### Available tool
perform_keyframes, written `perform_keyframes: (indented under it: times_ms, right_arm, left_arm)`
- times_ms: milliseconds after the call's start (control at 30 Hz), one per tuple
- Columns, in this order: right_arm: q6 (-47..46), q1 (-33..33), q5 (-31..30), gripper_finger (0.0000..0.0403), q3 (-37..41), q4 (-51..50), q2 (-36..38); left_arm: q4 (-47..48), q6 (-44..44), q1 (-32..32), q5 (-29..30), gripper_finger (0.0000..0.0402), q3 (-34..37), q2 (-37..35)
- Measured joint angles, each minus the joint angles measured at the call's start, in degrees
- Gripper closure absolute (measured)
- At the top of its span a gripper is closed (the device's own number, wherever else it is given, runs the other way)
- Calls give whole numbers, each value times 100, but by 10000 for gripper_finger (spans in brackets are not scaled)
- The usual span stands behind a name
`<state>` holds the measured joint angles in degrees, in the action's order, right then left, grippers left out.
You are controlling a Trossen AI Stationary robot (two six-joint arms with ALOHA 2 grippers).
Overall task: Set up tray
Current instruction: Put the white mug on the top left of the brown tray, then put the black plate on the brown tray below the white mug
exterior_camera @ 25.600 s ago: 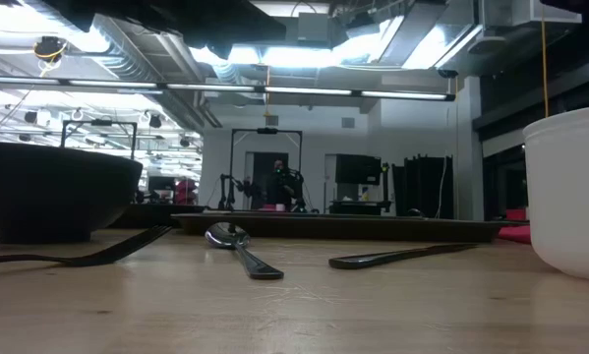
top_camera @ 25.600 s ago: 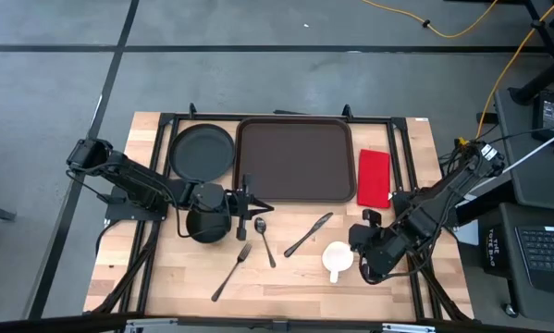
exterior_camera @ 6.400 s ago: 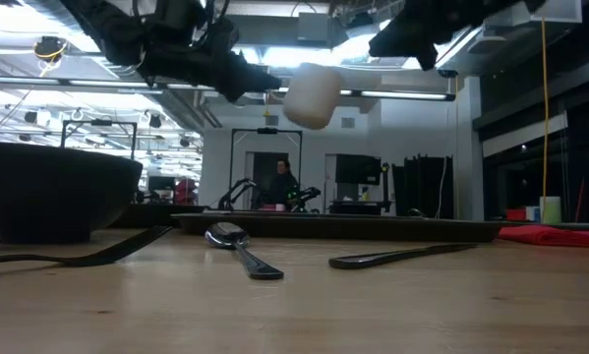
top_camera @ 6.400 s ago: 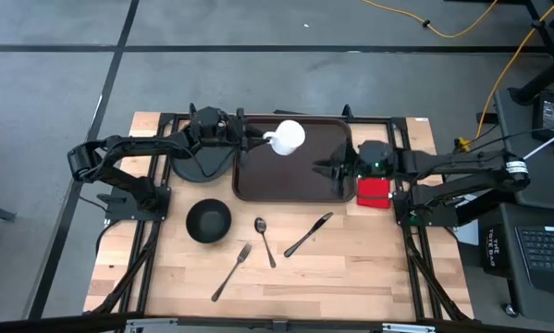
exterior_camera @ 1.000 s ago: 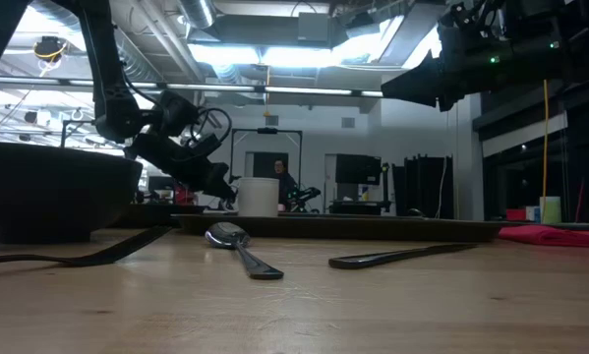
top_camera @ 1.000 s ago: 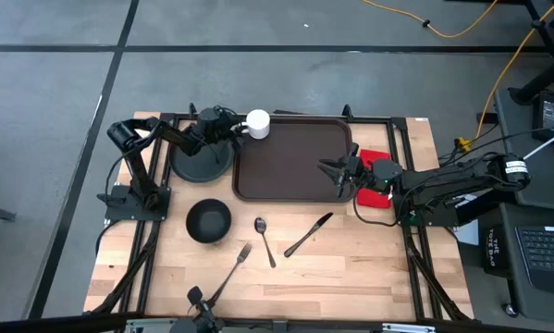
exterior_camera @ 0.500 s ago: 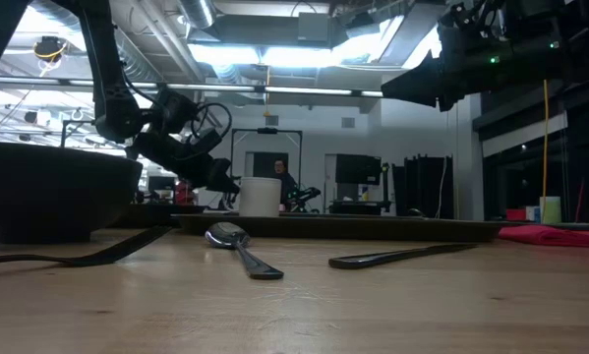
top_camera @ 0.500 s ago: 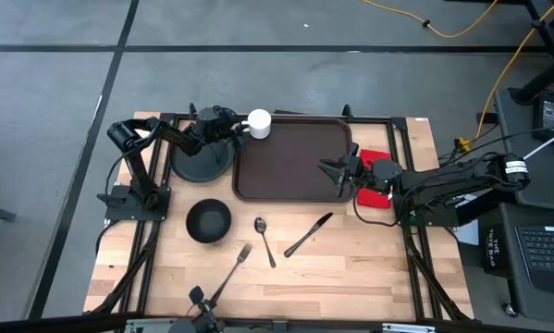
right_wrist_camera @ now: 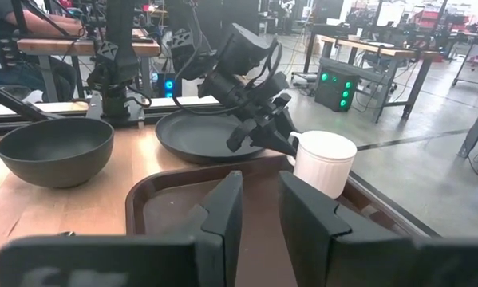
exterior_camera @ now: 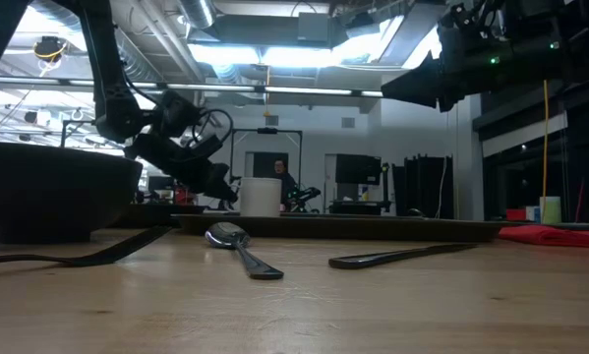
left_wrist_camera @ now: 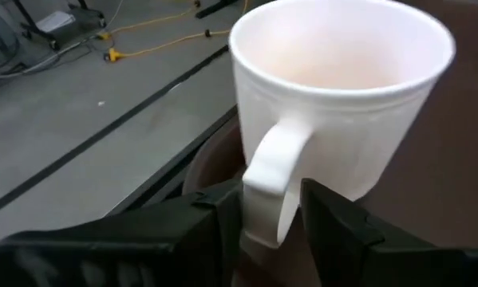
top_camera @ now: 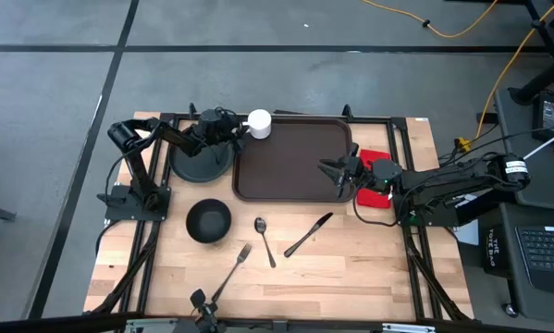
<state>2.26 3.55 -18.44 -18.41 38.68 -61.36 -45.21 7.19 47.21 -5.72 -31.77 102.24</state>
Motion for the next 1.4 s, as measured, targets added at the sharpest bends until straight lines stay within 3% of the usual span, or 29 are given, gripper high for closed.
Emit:
perform_keyframes:
  times_ms: [467,633,833,1067,1400]
  right_arm:
    - [-13,0,2,316,0,-95,0]
    - [-20,1,2,316,0,-95,0]
    - [-7,0,2,316,0,-97,0]
    - [-17,1,2,316,0,-101,0]
    - [-21,2,149,317,2,-158,0]
  left_arm:
    - [91,67,-69,186,276,2,-409]
    - [794,318,-105,-14,276,2,-817]
    - [1852,407,-202,1,276,4,-1604]
    - [2002,412,-588,-271,286,2,-2662]
    - [3082,857,-1722,216,355,4,-4225]
